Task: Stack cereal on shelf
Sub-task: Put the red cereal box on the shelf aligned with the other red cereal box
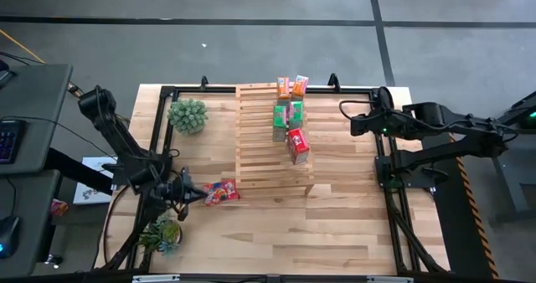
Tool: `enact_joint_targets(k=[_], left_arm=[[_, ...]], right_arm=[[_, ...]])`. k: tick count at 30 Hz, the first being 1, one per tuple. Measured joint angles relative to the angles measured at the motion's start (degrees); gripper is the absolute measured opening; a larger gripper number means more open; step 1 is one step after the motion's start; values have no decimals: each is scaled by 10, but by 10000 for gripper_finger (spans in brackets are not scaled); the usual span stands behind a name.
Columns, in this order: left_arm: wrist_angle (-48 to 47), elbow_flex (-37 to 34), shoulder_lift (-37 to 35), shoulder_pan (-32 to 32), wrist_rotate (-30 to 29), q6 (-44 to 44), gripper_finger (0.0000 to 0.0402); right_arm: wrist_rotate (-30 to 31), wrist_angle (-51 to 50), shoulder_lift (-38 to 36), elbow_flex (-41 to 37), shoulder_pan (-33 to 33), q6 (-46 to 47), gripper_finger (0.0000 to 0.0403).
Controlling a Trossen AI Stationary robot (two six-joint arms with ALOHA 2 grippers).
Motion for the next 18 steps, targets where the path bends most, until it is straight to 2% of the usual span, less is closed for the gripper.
enact_joint_targets(k=[4, 8, 18], left_arm=[[-7, -3, 22, -19, -9, -44, 0], [-5, -3, 32, -28, -29, -50, 0], [-43, -3, 42, -28, 2, -79, 0]], right_arm=[[0, 0, 0, 0, 0, 0, 229], [0, 0, 0, 0, 0, 0, 229], [0, 0, 0, 0, 0, 0, 229]])
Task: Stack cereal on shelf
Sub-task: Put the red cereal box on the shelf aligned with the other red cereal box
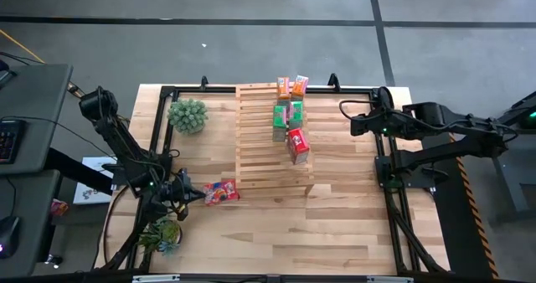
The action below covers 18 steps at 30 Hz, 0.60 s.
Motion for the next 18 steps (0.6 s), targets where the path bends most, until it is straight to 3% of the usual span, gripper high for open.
enact_joint_targets(k=[18], left_arm=[[-52, 1, -2, -3, 41, -16, 0]], right_arm=[[0, 3, 0, 0, 0, 4, 229]])
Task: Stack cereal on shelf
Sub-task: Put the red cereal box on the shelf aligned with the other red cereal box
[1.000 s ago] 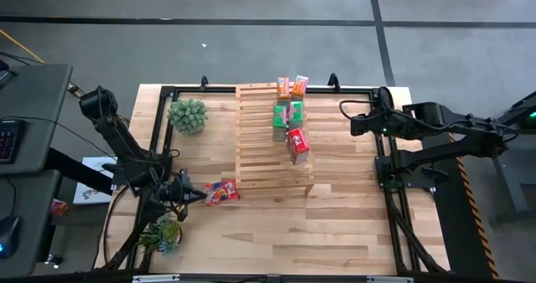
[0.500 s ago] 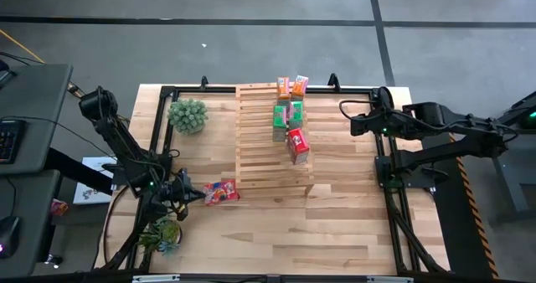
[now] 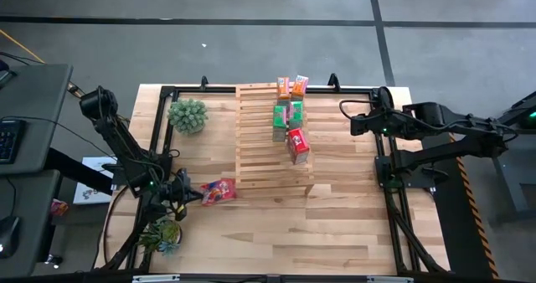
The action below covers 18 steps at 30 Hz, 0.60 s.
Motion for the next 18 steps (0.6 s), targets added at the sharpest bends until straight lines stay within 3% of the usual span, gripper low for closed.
enact_joint_targets(k=[10, 18], left_arm=[[-61, -2, 2, -24, 43, -56, 0], [-58, 10, -5, -26, 8, -60, 0]], right_arm=[[-6, 0, 0, 0, 0, 0, 229], [-6, 0, 0, 0, 0, -1, 229]])
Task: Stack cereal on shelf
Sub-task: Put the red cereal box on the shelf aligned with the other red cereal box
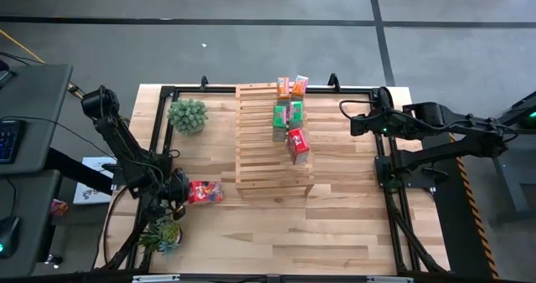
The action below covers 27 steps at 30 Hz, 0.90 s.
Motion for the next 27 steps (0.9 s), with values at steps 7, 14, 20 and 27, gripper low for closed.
enact_joint_targets(k=[7, 14, 20, 27], left_arm=[[2, 27, -4, 1, -46, 30, 0], [2, 37, -4, 2, -66, 31, 0], [7, 37, -4, 13, -68, 30, 0], [9, 37, -4, 31, -68, 31, 0]], right_arm=[[9, 0, 0, 0, 0, -1, 229], [10, 0, 0, 0, 0, -4, 229], [10, 0, 0, 0, 0, -5, 229], [10, 0, 0, 0, 0, -6, 229]])
